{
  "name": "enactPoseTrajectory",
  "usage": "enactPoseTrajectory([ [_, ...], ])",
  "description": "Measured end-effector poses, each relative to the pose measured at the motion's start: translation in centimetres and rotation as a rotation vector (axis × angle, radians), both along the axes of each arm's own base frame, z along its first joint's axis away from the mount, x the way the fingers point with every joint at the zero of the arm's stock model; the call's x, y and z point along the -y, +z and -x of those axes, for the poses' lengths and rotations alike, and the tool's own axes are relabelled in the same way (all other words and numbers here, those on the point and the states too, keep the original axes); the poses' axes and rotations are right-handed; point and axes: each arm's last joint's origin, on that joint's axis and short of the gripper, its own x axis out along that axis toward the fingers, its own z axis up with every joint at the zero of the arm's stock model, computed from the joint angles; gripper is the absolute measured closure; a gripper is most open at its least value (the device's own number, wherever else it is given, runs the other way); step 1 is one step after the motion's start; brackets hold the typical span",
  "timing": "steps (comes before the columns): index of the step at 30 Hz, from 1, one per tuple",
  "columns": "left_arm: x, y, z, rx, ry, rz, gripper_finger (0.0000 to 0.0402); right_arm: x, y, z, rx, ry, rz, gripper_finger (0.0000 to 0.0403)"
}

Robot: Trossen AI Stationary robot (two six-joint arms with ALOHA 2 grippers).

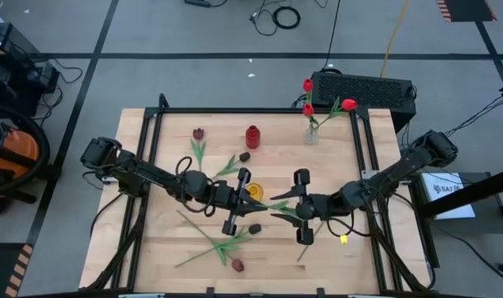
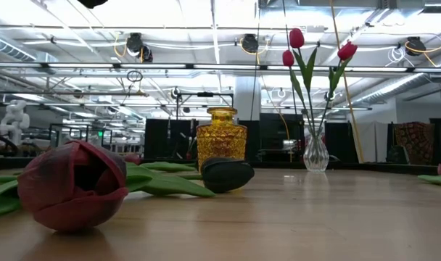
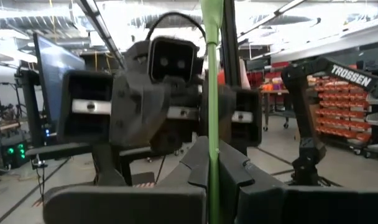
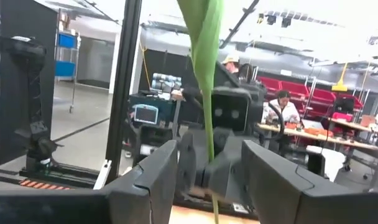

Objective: Sort flowers into vase by color
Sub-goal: Put the bottom right black flower into the red vase

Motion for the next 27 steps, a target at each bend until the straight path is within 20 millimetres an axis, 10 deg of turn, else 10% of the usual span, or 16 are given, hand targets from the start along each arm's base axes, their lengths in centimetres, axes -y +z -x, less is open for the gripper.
enactPoseTrajectory([
  [9,-0.4,-2.2,-1.5,0.017,0.024,0.009,0.0393,0.1,-0.4,-0.5,-0.001,0.012,0.023,0.0243],
  [19,-0.7,-2.4,-1.7,0.038,0.028,0.013,0.0393,0.1,-0.5,-0.6,-0.003,0.0,0.038,0.0391],
  [27,-0.9,-2.6,-1.7,-0.063,0.014,0.087,0.0353,0.4,-0.5,-0.4,-0.043,-0.047,0.039,0.0399],
])
